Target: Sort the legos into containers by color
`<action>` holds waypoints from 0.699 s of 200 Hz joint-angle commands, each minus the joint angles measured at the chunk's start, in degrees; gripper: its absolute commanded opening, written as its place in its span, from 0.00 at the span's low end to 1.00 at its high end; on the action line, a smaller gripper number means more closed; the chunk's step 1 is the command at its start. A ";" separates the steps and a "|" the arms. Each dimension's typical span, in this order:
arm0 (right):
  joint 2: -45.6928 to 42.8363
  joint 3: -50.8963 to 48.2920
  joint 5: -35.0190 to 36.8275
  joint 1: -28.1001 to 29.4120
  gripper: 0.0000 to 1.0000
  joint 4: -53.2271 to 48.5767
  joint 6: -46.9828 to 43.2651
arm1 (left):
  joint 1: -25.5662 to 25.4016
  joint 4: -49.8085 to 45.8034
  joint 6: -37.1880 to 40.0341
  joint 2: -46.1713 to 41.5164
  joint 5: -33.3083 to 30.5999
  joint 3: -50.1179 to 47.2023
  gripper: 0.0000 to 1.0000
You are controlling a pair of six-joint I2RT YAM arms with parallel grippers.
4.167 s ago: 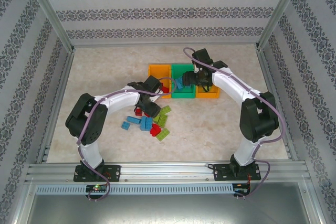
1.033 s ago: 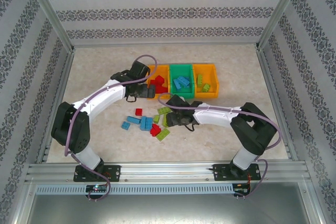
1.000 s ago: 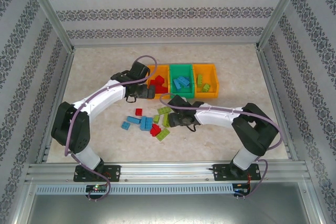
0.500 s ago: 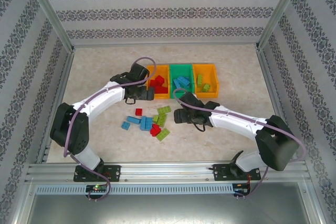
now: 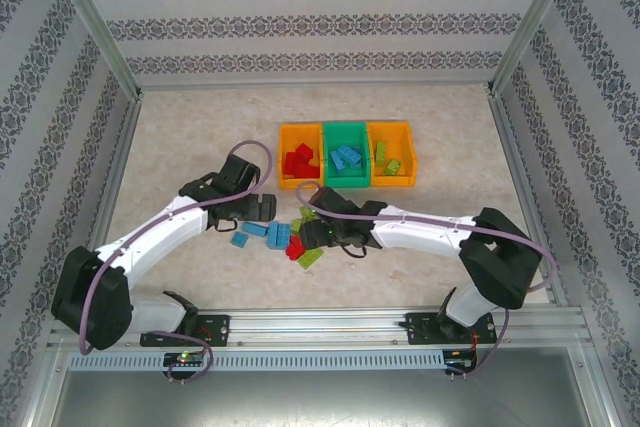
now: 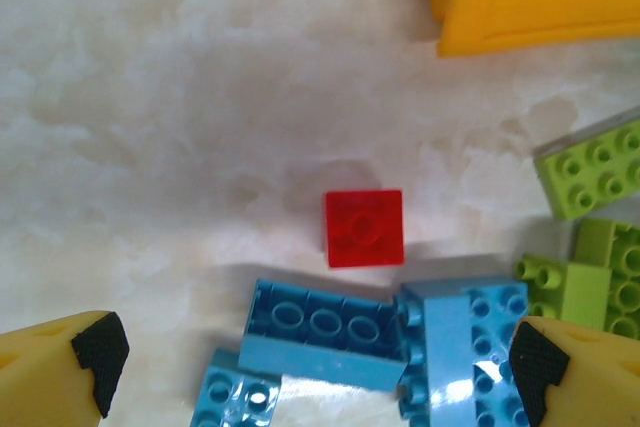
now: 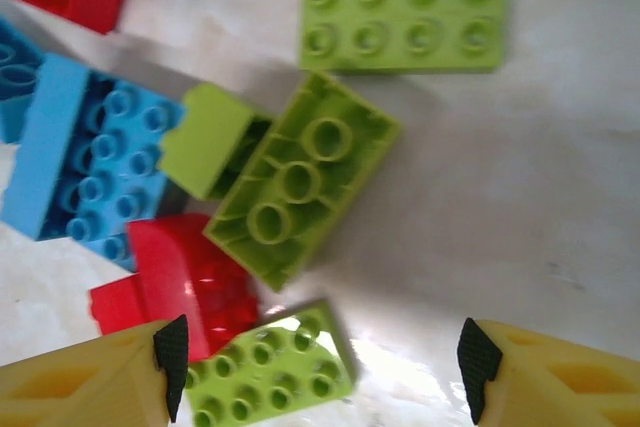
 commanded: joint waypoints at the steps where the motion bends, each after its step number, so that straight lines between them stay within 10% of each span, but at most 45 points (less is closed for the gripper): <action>1: 3.04 3.33 0.21 1.25 0.75 -0.36 -0.46 | 0.50 1.22 -1.18 -1.85 -1.09 -1.38 1.00; 140: 6.74 4.11 9.09 -2.62 0.71 -9.32 -0.45 | 0.52 0.47 -1.16 -2.14 -2.24 -1.79 0.99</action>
